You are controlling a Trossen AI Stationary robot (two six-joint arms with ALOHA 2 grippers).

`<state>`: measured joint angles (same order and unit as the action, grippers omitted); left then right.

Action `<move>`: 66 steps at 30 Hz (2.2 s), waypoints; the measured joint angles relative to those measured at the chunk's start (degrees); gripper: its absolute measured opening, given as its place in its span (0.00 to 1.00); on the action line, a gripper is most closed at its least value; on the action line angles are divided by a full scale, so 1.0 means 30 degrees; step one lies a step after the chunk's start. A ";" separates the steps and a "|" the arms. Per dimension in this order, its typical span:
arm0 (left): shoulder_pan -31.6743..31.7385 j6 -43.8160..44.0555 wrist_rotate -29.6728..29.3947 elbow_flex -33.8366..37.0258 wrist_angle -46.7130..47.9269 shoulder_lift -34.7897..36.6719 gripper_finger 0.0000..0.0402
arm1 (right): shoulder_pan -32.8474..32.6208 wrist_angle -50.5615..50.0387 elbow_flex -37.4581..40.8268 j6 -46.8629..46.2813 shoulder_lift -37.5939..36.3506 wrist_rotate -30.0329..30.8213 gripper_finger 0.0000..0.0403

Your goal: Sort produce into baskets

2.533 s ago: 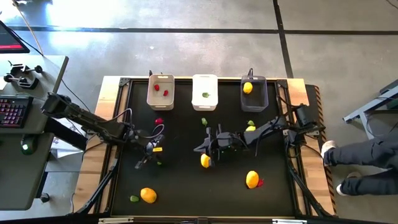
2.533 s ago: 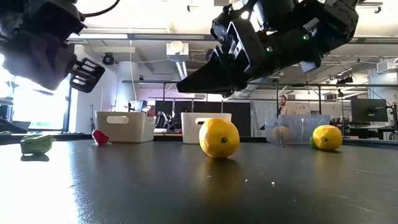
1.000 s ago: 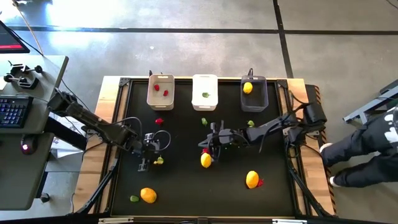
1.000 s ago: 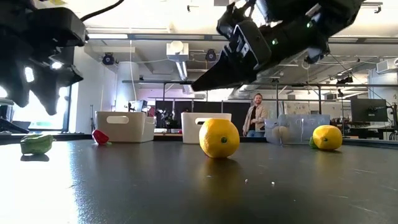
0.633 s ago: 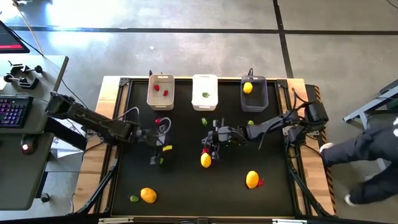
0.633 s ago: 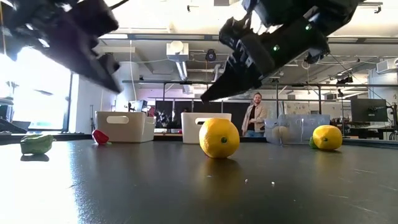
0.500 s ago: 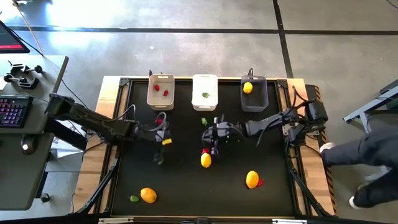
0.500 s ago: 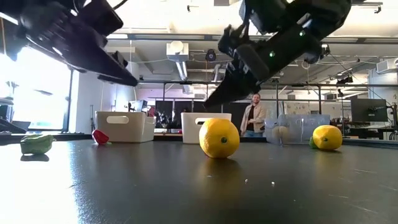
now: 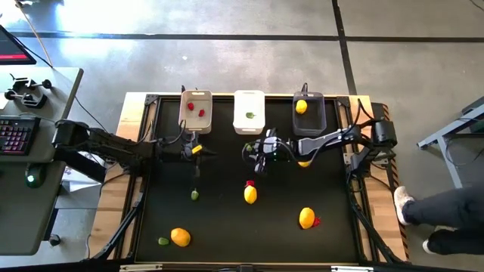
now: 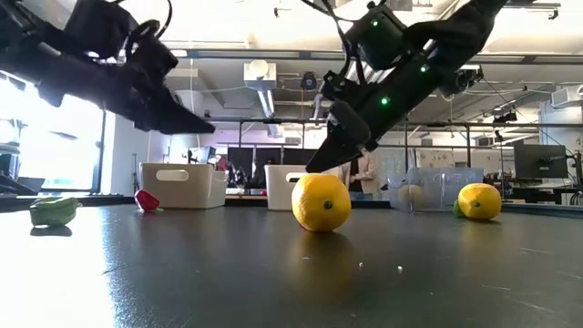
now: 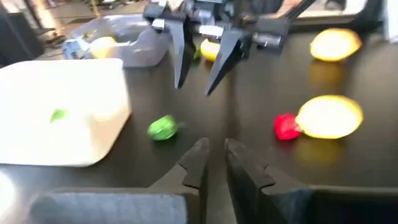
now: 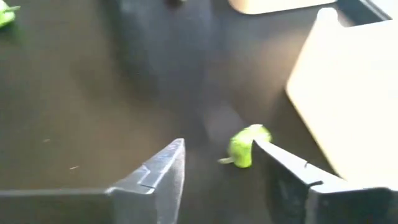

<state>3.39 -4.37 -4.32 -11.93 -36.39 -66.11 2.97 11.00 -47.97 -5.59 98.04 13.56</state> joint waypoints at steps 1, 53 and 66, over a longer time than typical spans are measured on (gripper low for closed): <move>0.0282 -0.0169 0.0000 0.0131 0.0037 0.0000 0.07 | 0.0184 0.0024 0.0000 0.0037 0.0007 0.0003 0.47; 0.4011 -0.0935 -0.0219 0.0648 -0.0490 -0.0574 0.04 | 0.0884 0.4326 0.0000 -0.3996 0.1862 0.0303 0.05; 0.4187 -0.0705 -0.0001 0.0644 -0.1304 -0.0765 0.04 | 0.5877 -0.5186 -0.6841 0.1523 0.0825 -0.1118 0.06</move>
<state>15.95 -6.49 -4.32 -10.00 -40.30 -68.40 20.60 -4.55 -68.49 -1.02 100.51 10.21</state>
